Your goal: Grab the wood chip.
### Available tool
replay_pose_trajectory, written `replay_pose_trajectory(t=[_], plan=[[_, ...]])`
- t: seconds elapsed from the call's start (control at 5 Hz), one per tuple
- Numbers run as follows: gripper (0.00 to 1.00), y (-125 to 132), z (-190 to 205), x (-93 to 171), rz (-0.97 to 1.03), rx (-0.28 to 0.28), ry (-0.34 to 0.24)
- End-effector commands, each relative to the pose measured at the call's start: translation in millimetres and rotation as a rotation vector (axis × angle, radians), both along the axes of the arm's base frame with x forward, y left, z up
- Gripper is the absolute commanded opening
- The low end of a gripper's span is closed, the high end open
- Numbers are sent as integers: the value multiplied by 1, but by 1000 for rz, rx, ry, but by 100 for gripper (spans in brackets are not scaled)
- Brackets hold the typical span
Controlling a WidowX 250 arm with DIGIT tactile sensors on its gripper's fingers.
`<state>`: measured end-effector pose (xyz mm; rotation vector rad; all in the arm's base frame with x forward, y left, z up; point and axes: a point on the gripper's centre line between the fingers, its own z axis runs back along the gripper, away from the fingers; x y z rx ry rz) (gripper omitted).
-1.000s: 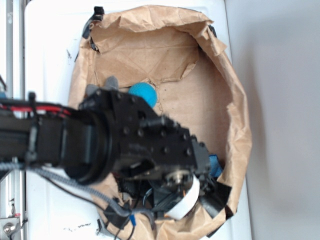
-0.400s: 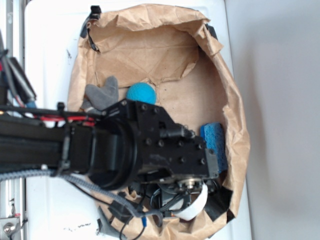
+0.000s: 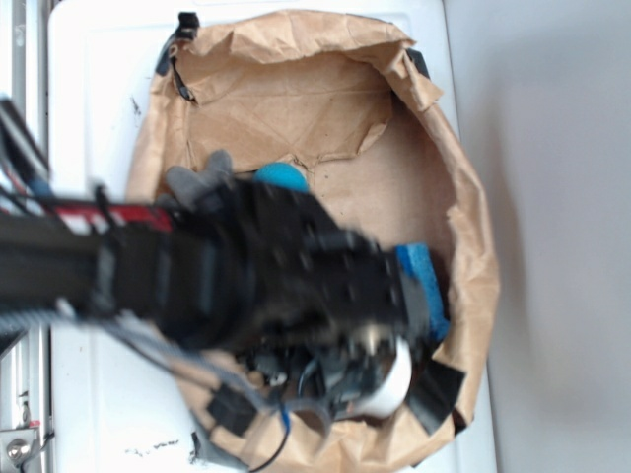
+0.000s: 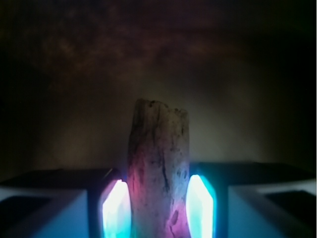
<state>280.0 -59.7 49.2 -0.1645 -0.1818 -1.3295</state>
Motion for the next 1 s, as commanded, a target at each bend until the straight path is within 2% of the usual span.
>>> replay_pose_trajectory(t=[0.0, 0.2, 0.4, 0.6, 0.8], plan=[[0, 62, 76, 2, 519, 114, 142], [0, 80, 97, -21, 761, 153, 277], [0, 57, 108, -58, 1021, 134, 204], [0, 33, 103, -71, 1095, 144, 118], [0, 40, 103, -61, 1124, 126, 120]])
